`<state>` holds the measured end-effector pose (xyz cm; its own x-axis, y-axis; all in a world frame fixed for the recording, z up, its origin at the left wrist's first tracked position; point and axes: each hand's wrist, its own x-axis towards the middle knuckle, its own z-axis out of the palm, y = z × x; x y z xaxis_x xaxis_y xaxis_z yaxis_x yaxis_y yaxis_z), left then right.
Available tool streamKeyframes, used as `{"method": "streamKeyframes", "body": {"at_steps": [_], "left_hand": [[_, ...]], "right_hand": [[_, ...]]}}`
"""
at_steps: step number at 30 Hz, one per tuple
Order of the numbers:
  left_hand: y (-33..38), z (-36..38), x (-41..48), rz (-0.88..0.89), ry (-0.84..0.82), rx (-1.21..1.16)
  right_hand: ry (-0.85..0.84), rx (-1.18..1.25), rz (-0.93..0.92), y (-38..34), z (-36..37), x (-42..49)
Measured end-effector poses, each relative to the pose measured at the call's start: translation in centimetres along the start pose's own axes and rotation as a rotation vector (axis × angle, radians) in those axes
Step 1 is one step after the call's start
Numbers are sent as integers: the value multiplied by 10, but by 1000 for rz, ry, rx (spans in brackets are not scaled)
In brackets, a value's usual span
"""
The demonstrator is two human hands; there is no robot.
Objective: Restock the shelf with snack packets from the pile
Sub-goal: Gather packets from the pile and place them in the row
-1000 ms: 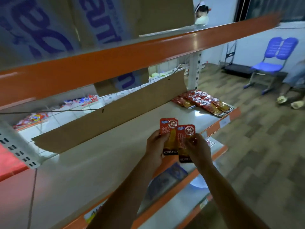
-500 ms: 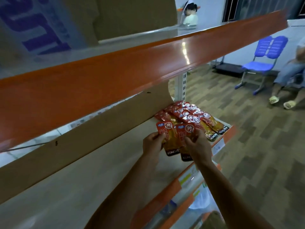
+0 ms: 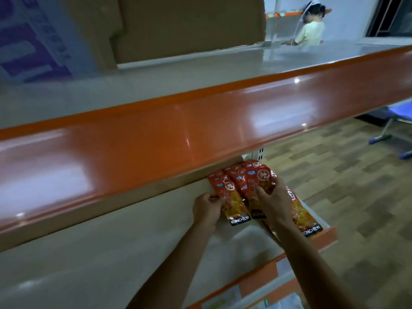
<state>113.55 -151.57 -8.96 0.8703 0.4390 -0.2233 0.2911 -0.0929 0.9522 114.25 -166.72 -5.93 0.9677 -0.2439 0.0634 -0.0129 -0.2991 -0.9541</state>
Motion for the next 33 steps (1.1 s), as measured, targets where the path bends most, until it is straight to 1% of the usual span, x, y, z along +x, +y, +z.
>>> {"method": "streamKeyframes", "body": {"at_steps": [8,17,21,24,26,27,29,32,33], "left_hand": [[3,18,2,-39,97,17],[4,27,1,14,203,276],[5,27,-1,8,227,256],[4,24,-3,62,248,341],[4,24,-5,145,301,450],[4,25,-7,196,324,469],[8,28,-13,262,298,396],[14,33,-20,232,159,175],[15,34,-21,220,130,149]], "right_hand": [[-118,-21,-20,7,-5,29],[-150,-71,-79,14,-7,42],[-178,-87,-82,16,-6,44],[-202,-104,-92,15,-5,43],[-225,-103,-109,13,-3,40],[-237,-104,-121,12,-2,38],[-270,-86,-140,9,0,33],[-326,-65,-159,6,4,25],[-340,-75,-168,6,5,23]]}}
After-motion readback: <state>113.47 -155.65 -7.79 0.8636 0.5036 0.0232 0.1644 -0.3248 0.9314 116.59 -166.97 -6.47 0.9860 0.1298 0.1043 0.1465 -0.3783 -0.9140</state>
